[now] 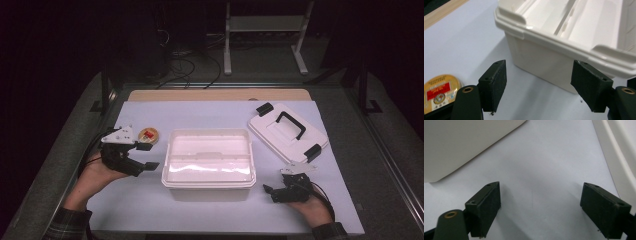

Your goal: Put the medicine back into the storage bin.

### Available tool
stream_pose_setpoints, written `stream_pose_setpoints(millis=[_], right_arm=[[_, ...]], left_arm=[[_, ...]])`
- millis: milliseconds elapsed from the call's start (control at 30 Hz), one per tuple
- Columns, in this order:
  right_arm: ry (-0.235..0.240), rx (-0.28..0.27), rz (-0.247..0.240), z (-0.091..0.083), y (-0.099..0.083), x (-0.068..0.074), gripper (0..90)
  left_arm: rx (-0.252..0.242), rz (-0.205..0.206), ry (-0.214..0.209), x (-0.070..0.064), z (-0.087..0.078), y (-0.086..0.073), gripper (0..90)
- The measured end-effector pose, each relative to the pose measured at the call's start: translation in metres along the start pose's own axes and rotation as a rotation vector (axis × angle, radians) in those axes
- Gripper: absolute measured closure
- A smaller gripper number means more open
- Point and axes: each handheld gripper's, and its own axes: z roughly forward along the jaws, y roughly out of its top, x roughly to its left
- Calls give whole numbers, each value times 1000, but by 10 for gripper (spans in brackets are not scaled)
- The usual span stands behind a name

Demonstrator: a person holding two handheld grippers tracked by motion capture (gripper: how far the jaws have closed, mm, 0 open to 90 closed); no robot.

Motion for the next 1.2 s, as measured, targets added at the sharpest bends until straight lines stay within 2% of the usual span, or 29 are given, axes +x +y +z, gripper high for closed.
stream_pose_setpoints(millis=[33,167,200,233,267,467,600,800,933,1067,1200], right_arm=[[0,0,0,0,0,0,159],[2,0,4,0,0,0,157],[2,0,4,0,0,0,157],[2,0,4,0,0,0,158],[2,0,4,0,0,0,158],[2,-2,5,0,-1,0,157],[4,-1,5,0,0,0,157],[4,-2,5,0,0,-1,156],[5,-1,7,0,0,-1,156],[5,0,8,0,0,0,156],[5,0,8,0,0,0,156]], left_arm=[[0,0,0,0,0,0,276],[35,40,-14,-1,-2,21,276],[35,40,-14,-1,-2,21,276],[43,57,-22,-1,-3,29,276],[43,57,-22,-1,-3,29,276],[60,105,-47,-3,-3,53,277],[66,124,-57,-4,0,60,276],[101,171,-80,-10,9,81,277],[115,179,-100,-10,16,87,277],[149,210,-124,-13,29,99,292],[172,222,-132,-15,38,106,307]])
